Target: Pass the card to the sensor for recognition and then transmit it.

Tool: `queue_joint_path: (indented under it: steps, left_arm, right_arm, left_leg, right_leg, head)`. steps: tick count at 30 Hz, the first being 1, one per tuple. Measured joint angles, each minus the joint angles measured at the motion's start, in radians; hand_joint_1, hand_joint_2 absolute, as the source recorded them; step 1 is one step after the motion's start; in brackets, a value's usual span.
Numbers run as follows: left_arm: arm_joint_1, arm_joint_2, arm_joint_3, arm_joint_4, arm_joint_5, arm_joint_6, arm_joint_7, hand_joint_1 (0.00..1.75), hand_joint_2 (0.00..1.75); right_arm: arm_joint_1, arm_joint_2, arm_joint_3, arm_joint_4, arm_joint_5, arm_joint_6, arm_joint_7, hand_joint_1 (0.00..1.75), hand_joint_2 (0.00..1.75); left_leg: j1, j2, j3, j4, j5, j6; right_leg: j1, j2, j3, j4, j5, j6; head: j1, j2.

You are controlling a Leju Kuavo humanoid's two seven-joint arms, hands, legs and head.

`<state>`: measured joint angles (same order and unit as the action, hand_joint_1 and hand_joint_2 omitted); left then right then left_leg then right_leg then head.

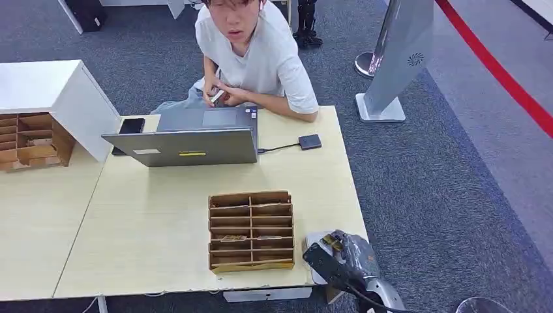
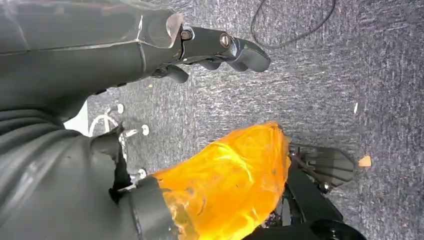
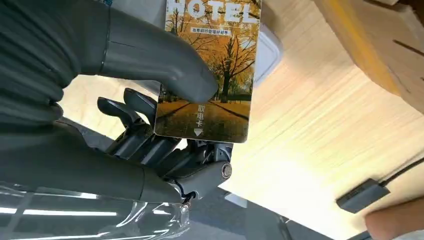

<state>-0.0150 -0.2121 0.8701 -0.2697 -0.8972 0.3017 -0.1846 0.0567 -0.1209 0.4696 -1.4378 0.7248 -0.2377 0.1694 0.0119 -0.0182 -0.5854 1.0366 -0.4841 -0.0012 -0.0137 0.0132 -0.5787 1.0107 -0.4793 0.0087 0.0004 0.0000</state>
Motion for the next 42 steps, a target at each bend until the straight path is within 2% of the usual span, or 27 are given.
queue_joint_path:
  steps: [19, 42]
  left_arm:
    - [-0.005, -0.011, 0.0, 0.0, -0.008, -0.001, 0.023, 0.0, 0.0]
    - [-0.005, -0.021, 0.0, -0.012, -0.017, -0.011, 0.026, 0.0, 0.0]
  right_arm:
    - [-0.017, 0.0, 0.0, 0.051, 0.061, -0.004, 0.061, 1.75, 1.75]
    - [-0.023, 0.002, 0.0, 0.066, 0.085, -0.004, 0.065, 1.75, 1.75]
  left_leg:
    - [0.0, 0.0, 0.001, 0.0, 0.0, 0.0]
    - [0.0, 0.0, 0.001, 0.0, 0.0, 0.0]
  right_leg:
    - [0.0, 0.0, 0.001, 0.0, 0.0, 0.0]
    - [0.0, 0.0, 0.001, 0.0, 0.0, 0.0]
  head:
    - [0.0, 0.0]
    - [0.0, 0.0]
